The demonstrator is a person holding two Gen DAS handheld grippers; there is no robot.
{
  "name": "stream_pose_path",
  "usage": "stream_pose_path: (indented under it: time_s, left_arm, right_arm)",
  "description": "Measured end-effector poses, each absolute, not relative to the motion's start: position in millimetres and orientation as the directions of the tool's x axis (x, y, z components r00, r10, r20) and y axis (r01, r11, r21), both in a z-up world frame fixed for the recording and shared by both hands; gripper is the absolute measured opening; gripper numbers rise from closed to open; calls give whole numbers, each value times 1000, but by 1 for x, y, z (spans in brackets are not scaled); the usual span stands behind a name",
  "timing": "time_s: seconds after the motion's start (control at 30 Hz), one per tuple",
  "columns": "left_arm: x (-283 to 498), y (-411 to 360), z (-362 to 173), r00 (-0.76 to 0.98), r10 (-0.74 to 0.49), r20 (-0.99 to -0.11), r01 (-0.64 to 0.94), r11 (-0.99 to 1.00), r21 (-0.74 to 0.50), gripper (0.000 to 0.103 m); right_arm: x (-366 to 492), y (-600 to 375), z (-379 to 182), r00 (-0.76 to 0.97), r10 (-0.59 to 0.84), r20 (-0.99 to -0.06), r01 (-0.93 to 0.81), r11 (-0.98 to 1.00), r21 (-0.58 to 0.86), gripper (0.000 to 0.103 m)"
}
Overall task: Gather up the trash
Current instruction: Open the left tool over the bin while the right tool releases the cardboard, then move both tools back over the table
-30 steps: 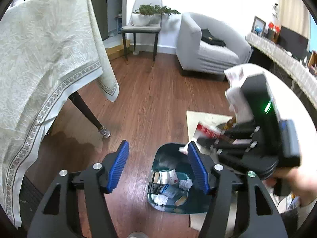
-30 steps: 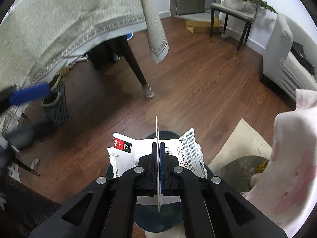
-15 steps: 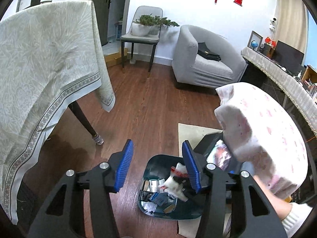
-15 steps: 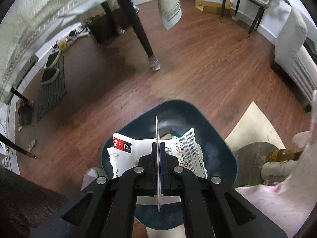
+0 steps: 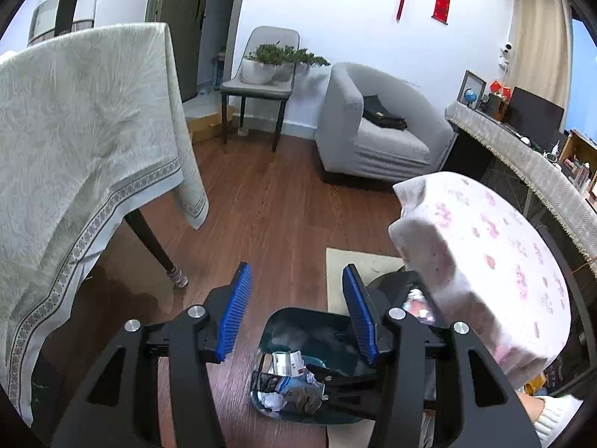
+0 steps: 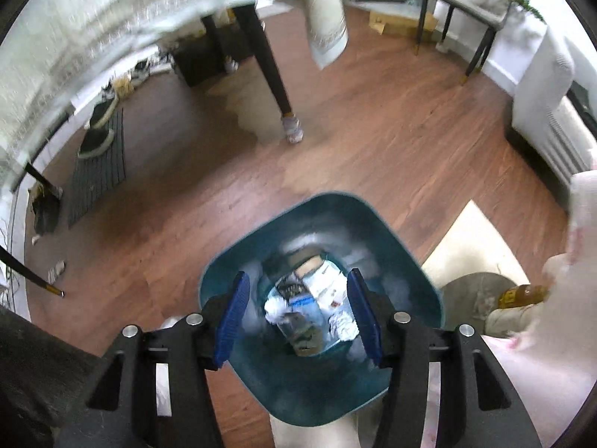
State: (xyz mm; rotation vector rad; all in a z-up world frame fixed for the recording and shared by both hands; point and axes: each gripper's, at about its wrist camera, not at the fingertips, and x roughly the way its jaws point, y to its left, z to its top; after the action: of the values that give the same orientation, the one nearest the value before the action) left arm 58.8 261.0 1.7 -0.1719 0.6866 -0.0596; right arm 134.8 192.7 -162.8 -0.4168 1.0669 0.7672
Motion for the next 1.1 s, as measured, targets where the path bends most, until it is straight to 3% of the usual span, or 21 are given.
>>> stream_pose_path:
  time_s: [0.2,0.5,0.6,0.73,0.97,1.1]
  left_arm:
    - [56,247,17,802,-112,-586,16,986,-166,57]
    - [59,223,28,835,-118,-538,36,986,-161,80]
    - [61,212,30,844,-106,-525,35,989,-143,87]
    - [63,194,30,852,-92,-515,38,993,-115,93]
    - [70,178,21,847,-57,-529,17,997,-81,96]
    - [71,173,16,837,-29,-546,-12,997,-72,99]
  right_arm:
    - [122,167,-110,358,432,-828,-725,688,45,55]
    - [104,112,-41,537,465,-704,-678,734,-32,55]
    - [106,83,-28,603,441,-665,-620,784,-42,65]
    - [113,36,-15,678,384,-627,-516,856,-34,71]
    - [118,-30,-10,752,262,-605,-369,928,-57,76]
    - [112,-66,-8,790,219,-573,-290,957,-34,87]
